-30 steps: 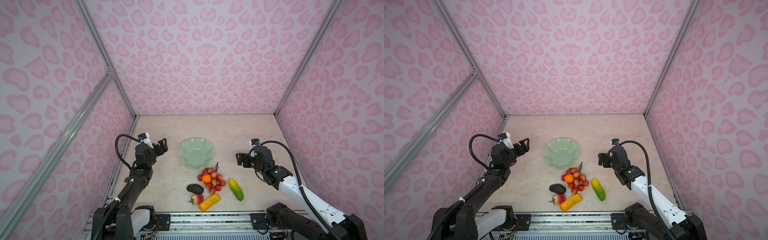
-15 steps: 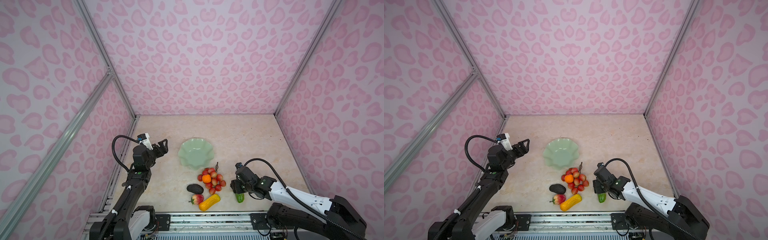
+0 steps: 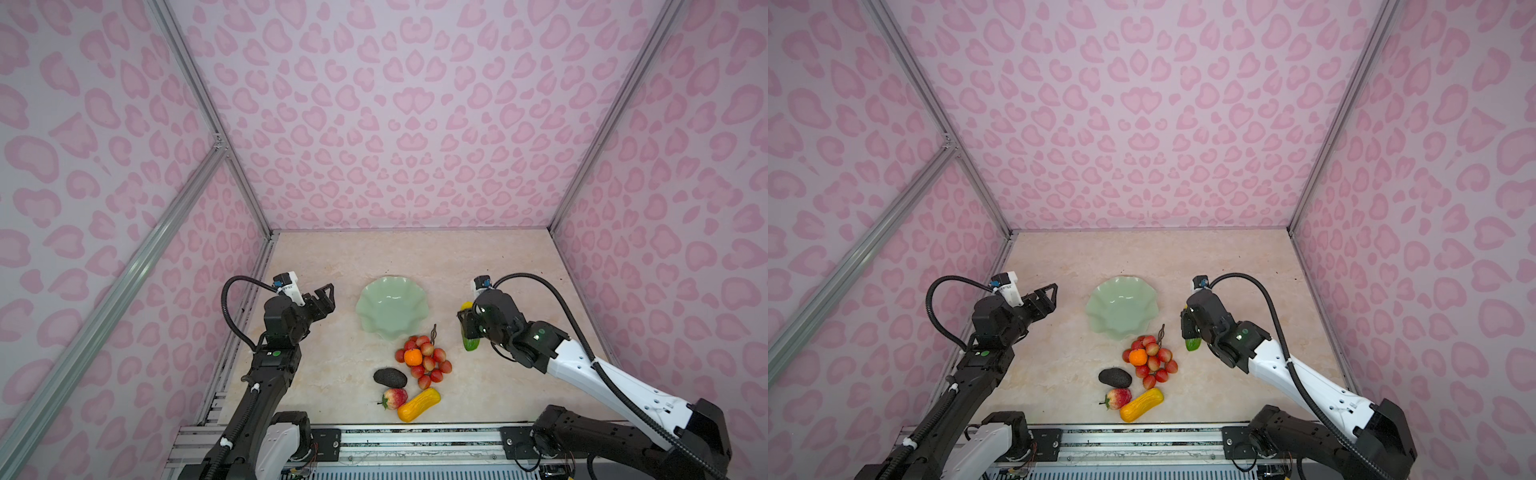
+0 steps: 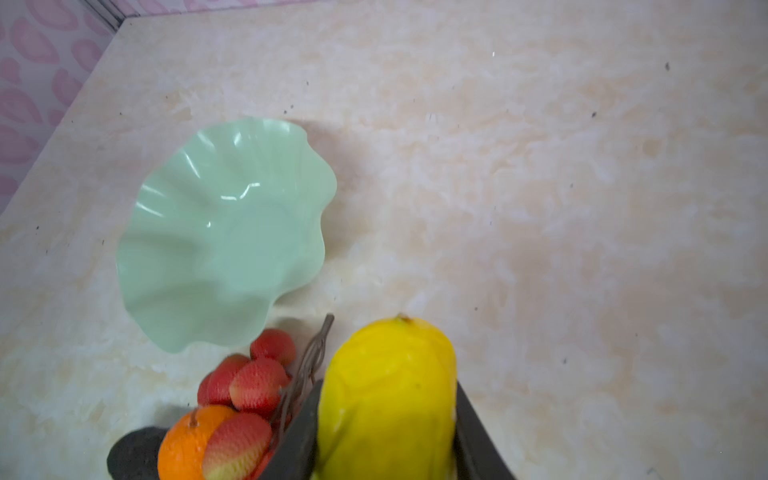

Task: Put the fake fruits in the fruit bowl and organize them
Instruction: 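Carry the cucumber with the right gripper into the green bowl and release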

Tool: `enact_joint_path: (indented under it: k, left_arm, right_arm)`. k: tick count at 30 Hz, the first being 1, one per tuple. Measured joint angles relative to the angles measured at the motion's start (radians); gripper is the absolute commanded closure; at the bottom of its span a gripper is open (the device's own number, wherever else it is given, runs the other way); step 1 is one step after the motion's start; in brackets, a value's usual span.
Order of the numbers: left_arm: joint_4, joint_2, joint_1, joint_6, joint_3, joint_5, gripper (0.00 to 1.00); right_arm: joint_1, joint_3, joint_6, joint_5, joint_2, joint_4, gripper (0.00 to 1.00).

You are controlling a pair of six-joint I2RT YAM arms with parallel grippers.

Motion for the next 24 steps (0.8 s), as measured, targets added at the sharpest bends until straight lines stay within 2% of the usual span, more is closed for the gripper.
enact_joint_path:
  k: [6, 11, 17, 20, 24]
  left_arm:
    - [-0.074, -0.096, -0.012, -0.029, -0.051, 0.045, 0.15]
    - [-0.147, -0.204, -0.059, -0.062, -0.111, 0.06, 0.15]
    - [-0.242, -0.279, -0.137, -0.082, -0.138, 0.055, 0.16]
    - [-0.286, -0.296, -0.155, -0.093, -0.155, 0.045, 0.17]
    - [-0.312, -0.301, -0.182, -0.092, -0.174, 0.036, 0.17]
  right_arm:
    - [0.034, 0.272, -0.071, -0.1, 0.343, 0.118, 0.69]
    - [0.043, 0.494, -0.116, -0.183, 0.634, 0.133, 0.69]
    - [0.053, 0.637, -0.142, -0.251, 0.871, 0.108, 0.65]
    - [0.056, 0.682, -0.147, -0.264, 0.939, 0.104, 0.56]
    - [0.063, 0.706, -0.15, -0.265, 0.986, 0.099, 0.37]
